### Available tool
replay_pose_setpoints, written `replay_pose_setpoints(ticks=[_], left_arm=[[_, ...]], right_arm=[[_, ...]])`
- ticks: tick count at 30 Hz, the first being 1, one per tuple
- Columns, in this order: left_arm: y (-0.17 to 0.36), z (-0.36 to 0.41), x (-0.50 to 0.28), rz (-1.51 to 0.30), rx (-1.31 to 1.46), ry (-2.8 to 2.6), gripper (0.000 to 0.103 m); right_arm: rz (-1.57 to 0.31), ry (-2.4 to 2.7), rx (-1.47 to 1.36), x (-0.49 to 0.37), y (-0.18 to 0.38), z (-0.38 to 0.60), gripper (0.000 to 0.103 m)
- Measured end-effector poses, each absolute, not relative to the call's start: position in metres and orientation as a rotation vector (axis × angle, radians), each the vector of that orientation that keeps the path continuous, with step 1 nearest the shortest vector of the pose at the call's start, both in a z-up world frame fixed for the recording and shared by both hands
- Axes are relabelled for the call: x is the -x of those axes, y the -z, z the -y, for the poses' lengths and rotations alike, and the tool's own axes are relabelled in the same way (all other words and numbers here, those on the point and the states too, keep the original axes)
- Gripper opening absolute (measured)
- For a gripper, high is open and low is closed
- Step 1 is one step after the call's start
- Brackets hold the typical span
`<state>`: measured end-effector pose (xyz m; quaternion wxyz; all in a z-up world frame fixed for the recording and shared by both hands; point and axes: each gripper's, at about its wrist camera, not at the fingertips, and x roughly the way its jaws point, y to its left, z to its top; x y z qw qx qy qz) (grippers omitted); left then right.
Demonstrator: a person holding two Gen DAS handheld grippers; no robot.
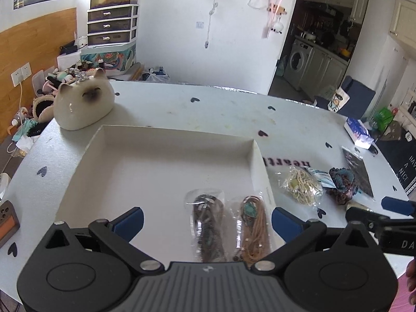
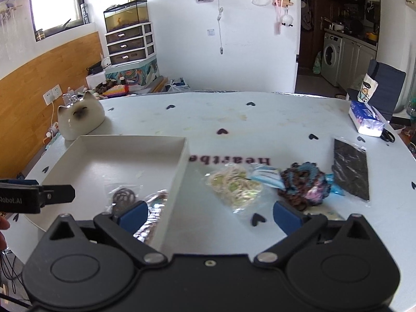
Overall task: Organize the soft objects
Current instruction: 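Move both tools back toward the crocheted piece and floral pouch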
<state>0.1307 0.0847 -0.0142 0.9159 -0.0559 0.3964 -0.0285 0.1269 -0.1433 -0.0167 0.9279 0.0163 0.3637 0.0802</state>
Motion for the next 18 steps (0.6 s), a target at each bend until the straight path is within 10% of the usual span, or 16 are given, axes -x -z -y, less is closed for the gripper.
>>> replay_pose_setpoints(ticks=[18], left_arm=[[0.023, 0.039, -0.177, -0.816, 0.04, 0.146, 0.103]], right_arm=[[-0.798, -0.11, -0.019, -0.16, 0.041, 0.266, 0.103]])
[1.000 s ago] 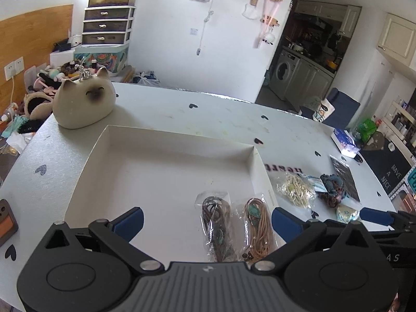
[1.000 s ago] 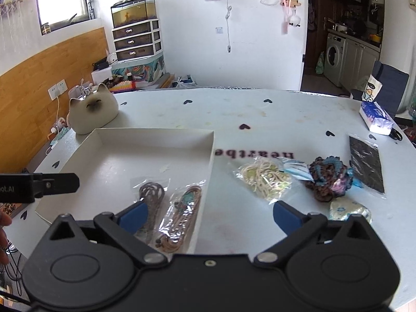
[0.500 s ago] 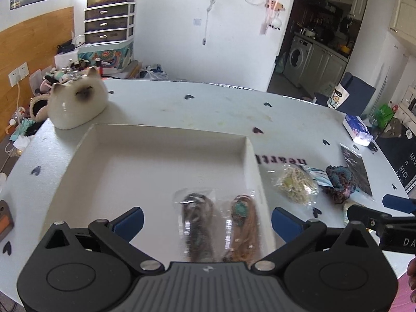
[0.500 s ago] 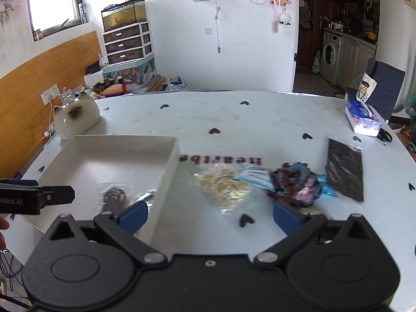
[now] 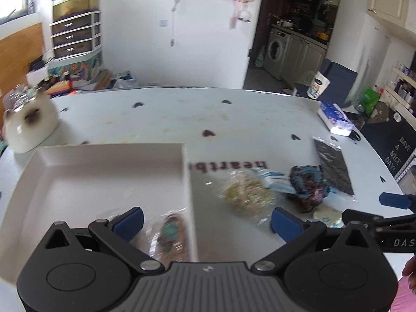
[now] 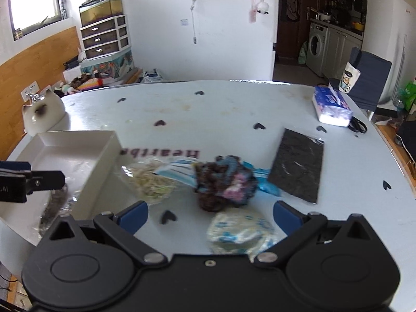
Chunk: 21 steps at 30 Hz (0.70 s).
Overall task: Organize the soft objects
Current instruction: 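Move both tools back toward the crocheted piece and floral pouch, then grasp the blue-brown crocheted piece with left tool while right grasps floral pouch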
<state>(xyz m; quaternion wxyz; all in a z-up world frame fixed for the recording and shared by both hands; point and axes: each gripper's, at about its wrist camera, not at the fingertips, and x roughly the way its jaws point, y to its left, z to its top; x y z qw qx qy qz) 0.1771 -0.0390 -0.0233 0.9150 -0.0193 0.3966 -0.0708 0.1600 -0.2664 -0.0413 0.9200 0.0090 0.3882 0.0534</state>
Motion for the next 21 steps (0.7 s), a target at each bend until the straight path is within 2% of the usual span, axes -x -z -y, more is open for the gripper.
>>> replay_pose_setpoints(ticks=[10, 16, 21], left_arm=[[0.04, 0.123, -0.223, -0.87, 0.01, 0.296, 0.101], [0.054, 0.168, -0.256, -0.909, 0.038, 0.424, 0.093], [0.074, 0.198, -0.287, -0.951, 0.031, 0.481, 0.091]], right_arm=[[-0.891, -0.17, 0.007, -0.181, 0.076, 0.31, 0.103], [-0.932, -0.202, 0.012, -0.191, 0.092, 0.322, 0.103], [-0.962, -0.228, -0.018, -0.201, 0.101, 0.325, 0.103]])
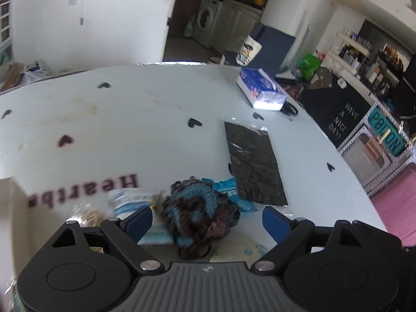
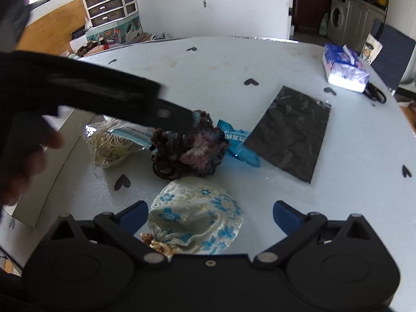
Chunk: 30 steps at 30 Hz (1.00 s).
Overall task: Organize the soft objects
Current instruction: 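Grasp the blue-brown crocheted piece with left tool while right grasps floral pouch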
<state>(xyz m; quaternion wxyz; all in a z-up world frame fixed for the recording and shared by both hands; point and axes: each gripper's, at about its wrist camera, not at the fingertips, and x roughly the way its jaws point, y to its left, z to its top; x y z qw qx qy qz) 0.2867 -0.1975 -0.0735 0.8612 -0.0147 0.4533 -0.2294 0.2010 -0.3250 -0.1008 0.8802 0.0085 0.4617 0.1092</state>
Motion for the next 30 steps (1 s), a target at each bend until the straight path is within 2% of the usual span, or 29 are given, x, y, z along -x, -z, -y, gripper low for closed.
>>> replay_pose_setpoints(ticks=[6, 13, 15, 16, 19, 22, 24, 28, 30], left_arm=[[0.104, 0.215, -0.315, -1.024, -0.058, 0.452, 0.091], [0.11, 0.224, -0.328, -1.025, -0.123, 0.445, 0.09], [0.11, 0.23, -0.326, -1.021, -0.155, 0.468, 0.081], [0.111, 0.234, -0.325, -1.025, -0.169, 0.486, 0.08], [0.12, 0.241, -0.324, -1.079, -0.186, 0.512, 0.069], [0.131, 0.238, -0.321, -1.105, -0.162, 0.489, 0.065], [0.131, 0.237, -0.319, -1.107, -0.149, 0.482, 0.058], [0.129, 0.233, -0.315, -1.118, -0.114, 0.47, 0.053], [0.128, 0.231, -0.312, -1.128, -0.096, 0.463, 0.051]], right_arm=[[-1.004, -0.293, -0.042, -0.212, 0.109, 0.319, 0.103], [-1.057, -0.326, -0.016, -0.224, 0.12, 0.308, 0.101], [-1.069, -0.325, 0.004, -0.225, 0.123, 0.305, 0.092], [-1.077, -0.323, 0.009, -0.225, 0.124, 0.304, 0.088], [-1.078, -0.316, 0.02, -0.222, 0.125, 0.305, 0.079], [-1.073, -0.309, 0.013, -0.217, 0.124, 0.309, 0.069], [-1.072, -0.31, 0.005, -0.213, 0.123, 0.314, 0.064], [-1.072, -0.302, -0.001, -0.202, 0.12, 0.324, 0.047], [-1.075, -0.301, -0.013, -0.196, 0.119, 0.33, 0.044]])
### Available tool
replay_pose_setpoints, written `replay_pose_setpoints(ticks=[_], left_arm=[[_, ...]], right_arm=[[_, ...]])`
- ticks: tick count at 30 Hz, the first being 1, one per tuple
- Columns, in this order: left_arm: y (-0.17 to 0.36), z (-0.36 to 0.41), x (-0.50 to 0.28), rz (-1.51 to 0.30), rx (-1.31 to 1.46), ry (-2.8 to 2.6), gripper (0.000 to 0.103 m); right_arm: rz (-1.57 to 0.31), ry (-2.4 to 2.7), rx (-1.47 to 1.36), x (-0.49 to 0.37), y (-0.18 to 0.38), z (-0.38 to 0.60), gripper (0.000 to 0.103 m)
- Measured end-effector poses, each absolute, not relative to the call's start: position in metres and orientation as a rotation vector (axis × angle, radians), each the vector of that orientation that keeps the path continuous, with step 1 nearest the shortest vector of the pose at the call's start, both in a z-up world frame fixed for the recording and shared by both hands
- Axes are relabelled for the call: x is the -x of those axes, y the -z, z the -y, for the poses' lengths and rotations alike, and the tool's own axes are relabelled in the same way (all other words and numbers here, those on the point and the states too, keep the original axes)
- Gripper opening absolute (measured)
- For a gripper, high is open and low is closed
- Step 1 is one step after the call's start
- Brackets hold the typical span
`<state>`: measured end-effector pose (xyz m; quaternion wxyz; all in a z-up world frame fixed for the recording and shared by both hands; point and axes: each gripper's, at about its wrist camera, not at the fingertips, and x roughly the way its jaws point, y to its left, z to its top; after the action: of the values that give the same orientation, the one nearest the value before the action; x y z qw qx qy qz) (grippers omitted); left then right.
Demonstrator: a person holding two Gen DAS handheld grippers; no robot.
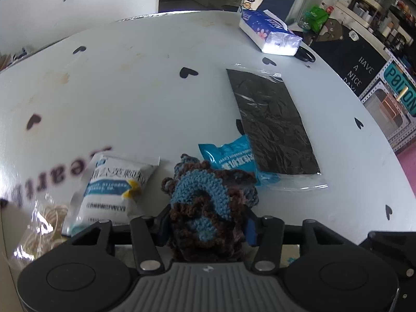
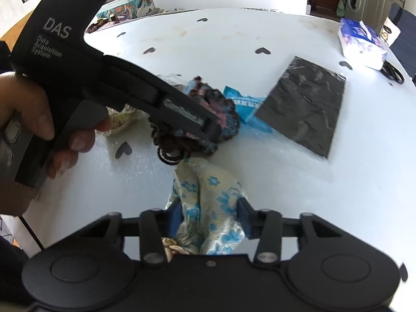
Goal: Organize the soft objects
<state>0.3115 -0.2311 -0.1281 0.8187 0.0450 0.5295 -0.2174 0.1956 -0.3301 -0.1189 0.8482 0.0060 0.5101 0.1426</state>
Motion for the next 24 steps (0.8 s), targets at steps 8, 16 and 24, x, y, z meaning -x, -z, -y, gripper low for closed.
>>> replay_pose_setpoints(ticks=[8, 16, 24], left_arm=[[0.12, 0.224, -0.29, -1.128, -0.039, 0.464, 0.051], [0.103, 0.211, -0.27, -1.107, 0.025, 0.453, 0.051], [0.075, 0.192, -0.244, -1.045, 0.076, 0.469, 0.051]], right_arm=[[-1.071, -0.22, -0.033, -0.179, 0.115, 0.352, 0.042], [-1.045, -0.137, -0.059, -0.173, 0.106, 0.368, 0.042], [-0.981, -0.127, -0.069, -0.167, 0.084, 0.357, 0.042]])
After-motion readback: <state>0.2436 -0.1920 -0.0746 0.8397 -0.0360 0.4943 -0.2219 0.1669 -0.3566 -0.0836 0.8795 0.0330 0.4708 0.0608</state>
